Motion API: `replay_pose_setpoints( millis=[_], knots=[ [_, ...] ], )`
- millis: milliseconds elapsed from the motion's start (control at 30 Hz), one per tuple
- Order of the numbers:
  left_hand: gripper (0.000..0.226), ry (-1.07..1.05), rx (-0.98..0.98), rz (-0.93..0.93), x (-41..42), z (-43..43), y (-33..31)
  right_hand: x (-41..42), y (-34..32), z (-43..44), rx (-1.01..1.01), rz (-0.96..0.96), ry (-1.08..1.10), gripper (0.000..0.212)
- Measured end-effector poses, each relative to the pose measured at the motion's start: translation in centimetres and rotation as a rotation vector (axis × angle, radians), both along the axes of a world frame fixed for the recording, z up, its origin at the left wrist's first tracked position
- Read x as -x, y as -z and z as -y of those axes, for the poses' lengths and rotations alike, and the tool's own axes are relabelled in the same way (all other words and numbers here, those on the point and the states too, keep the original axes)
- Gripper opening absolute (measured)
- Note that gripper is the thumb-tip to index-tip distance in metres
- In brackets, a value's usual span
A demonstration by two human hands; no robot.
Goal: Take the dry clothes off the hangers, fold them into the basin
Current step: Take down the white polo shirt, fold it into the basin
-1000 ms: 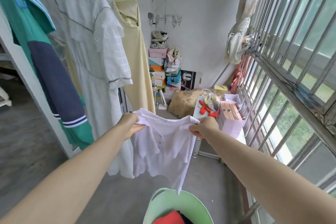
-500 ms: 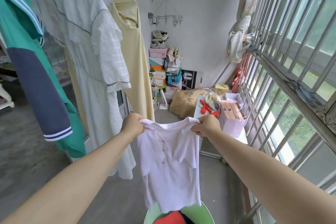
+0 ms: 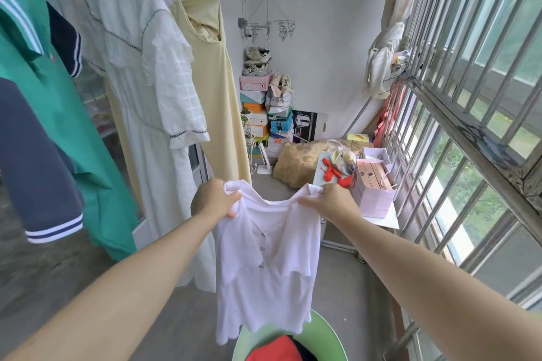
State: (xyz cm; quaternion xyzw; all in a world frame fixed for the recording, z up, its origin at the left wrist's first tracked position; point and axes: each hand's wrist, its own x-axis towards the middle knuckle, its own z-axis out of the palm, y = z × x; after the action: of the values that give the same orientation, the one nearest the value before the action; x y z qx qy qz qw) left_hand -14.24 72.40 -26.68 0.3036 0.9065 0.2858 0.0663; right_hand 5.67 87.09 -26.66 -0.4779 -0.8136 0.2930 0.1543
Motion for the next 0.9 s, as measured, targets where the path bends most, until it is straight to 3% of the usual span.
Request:
replay_pose_setpoints(
  millis=[333,533,633,767,900],
  knots=[
    [0.021,0.015,0.131,-0.238,-0.3,-0.8,-0.4,1.3,1.0,1.2,0.053,-0.107,-0.025,0.037],
    [0.024,-0.067,0.219,-0.281,0.5,-0.6,0.6,1.5,1.5,1.7,0.051,-0.087,-0.035,0.035],
    [0.027,-0.094,0.191,-0.142,0.5,-0.7,0.8,1.7,1.5,1.8,0.073,-0.100,-0.003,0.027],
    [0.035,-0.137,-0.075,0.303,0.4,-0.6,1.3,2.2,1.5,2.2,0.107,-0.167,0.024,0.035],
    [0.039,-0.183,-0.161,0.402,-0.1,-0.7,2.0,2.9,1.5,2.6,0.212,-0.267,0.073,0.024]
  ],
)
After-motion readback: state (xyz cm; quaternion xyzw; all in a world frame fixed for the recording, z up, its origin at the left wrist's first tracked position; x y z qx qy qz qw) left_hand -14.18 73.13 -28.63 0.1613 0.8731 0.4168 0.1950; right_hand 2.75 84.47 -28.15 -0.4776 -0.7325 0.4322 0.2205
